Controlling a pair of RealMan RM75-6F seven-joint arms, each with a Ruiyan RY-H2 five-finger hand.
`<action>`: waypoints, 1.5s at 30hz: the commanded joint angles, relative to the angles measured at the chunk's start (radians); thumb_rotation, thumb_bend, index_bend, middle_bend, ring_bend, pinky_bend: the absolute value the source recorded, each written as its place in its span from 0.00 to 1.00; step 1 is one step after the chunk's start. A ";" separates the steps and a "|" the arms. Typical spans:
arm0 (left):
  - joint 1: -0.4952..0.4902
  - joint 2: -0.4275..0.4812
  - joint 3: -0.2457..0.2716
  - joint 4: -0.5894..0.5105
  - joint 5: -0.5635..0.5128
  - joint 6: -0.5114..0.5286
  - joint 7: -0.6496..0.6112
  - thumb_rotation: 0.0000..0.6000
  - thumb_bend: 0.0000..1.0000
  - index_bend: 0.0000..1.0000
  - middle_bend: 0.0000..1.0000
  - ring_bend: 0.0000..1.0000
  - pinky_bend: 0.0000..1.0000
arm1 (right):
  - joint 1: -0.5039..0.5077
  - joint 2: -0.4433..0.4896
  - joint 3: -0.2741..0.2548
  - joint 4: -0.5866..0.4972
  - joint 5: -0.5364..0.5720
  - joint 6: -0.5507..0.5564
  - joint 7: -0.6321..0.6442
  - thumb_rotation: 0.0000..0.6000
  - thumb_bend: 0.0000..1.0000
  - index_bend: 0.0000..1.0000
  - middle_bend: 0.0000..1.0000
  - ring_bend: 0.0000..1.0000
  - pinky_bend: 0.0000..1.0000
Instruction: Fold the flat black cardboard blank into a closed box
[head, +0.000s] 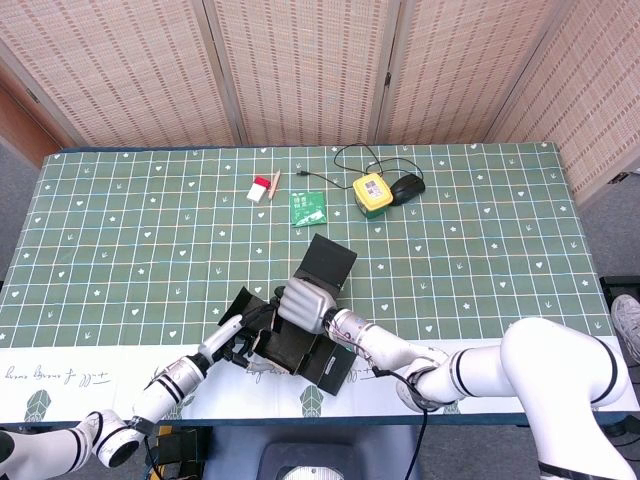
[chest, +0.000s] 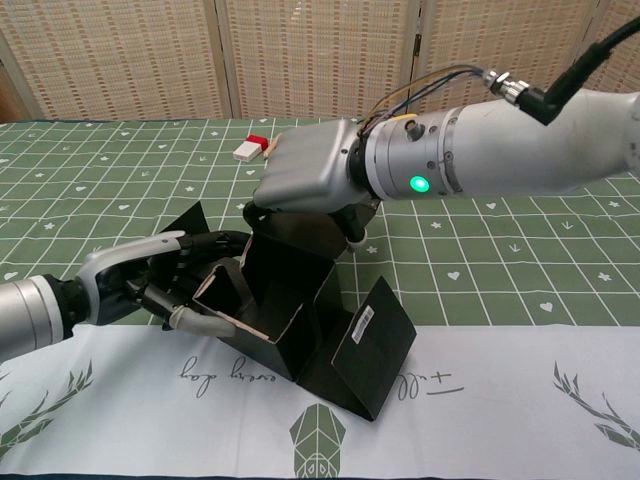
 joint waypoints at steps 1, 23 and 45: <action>-0.002 -0.001 0.002 -0.001 0.004 0.000 -0.017 1.00 0.04 0.16 0.11 0.69 0.81 | -0.009 -0.009 0.002 0.017 -0.024 -0.001 0.012 1.00 0.27 0.28 0.31 0.77 0.90; -0.013 -0.035 0.002 0.037 0.014 0.004 -0.076 1.00 0.04 0.08 0.09 0.65 0.81 | -0.055 -0.021 0.004 0.130 -0.277 -0.036 0.132 1.00 0.27 0.28 0.28 0.75 0.90; -0.006 -0.047 -0.004 0.046 -0.004 0.010 -0.083 1.00 0.04 0.28 0.25 0.68 0.80 | -0.114 -0.034 0.057 0.172 -0.369 -0.041 0.168 1.00 0.27 0.14 0.16 0.69 0.89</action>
